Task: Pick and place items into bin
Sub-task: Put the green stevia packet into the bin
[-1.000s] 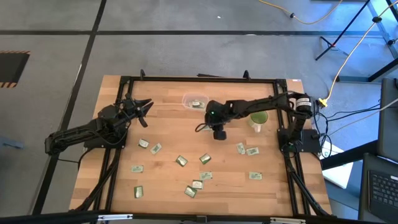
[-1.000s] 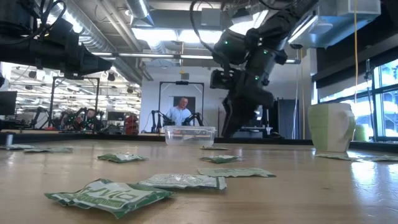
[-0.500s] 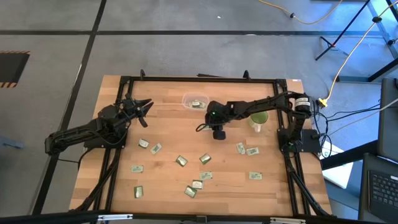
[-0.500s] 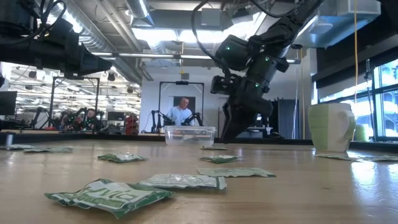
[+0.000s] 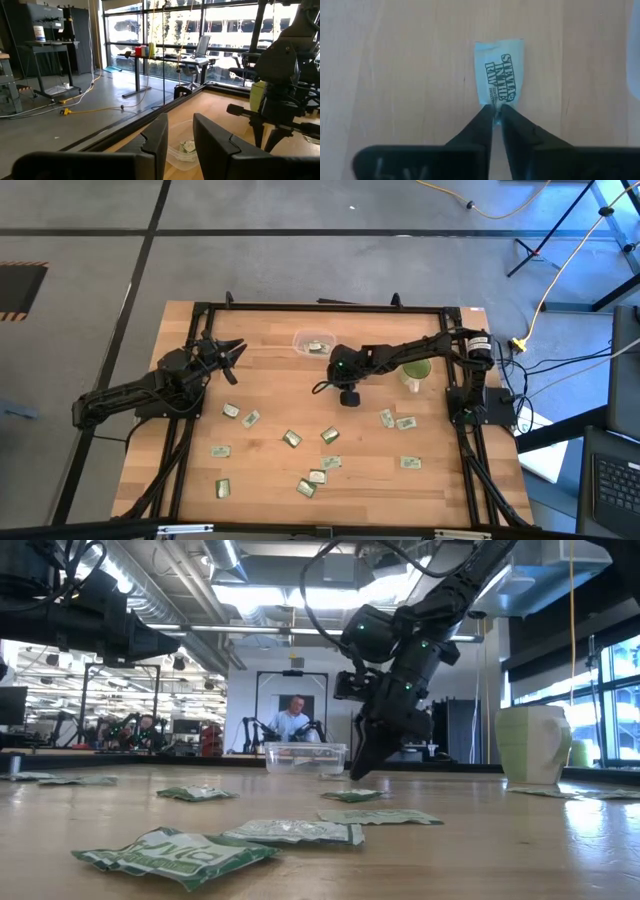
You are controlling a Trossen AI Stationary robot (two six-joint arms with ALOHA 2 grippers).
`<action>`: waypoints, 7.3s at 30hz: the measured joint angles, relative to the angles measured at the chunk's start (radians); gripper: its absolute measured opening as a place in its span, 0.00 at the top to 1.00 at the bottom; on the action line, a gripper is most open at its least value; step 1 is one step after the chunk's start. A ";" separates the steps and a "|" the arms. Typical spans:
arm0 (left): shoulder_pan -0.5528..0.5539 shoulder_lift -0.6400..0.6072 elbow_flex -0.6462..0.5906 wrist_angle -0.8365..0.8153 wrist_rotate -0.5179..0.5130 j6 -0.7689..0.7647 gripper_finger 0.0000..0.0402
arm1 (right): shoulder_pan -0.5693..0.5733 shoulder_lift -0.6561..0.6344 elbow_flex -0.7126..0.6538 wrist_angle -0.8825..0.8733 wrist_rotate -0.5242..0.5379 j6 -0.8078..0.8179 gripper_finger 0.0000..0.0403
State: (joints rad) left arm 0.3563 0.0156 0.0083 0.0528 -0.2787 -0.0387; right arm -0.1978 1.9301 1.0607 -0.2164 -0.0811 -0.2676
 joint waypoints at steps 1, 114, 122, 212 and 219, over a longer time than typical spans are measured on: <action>0.000 0.000 0.000 0.000 0.000 0.000 0.79 | 0.000 0.000 0.000 -0.001 0.000 0.000 0.92; 0.000 0.000 0.000 0.002 0.000 0.027 0.79 | 0.384 -0.260 -0.218 -0.437 0.175 0.788 0.83; 0.000 0.000 0.000 0.002 -0.001 0.027 0.79 | 0.378 -0.260 -0.178 -0.461 0.185 0.749 0.98; 0.000 0.000 0.000 0.002 -0.016 0.035 0.79 | 0.137 -0.425 0.218 -0.675 -0.047 0.356 0.74; 0.000 0.000 0.000 0.002 -0.014 0.035 0.79 | 0.314 -0.521 0.103 -0.862 0.045 0.810 0.74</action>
State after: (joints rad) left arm 0.3565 0.0158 0.0086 0.0547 -0.2932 -0.0040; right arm 0.1161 1.4092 1.1641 -1.0781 -0.0358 0.5422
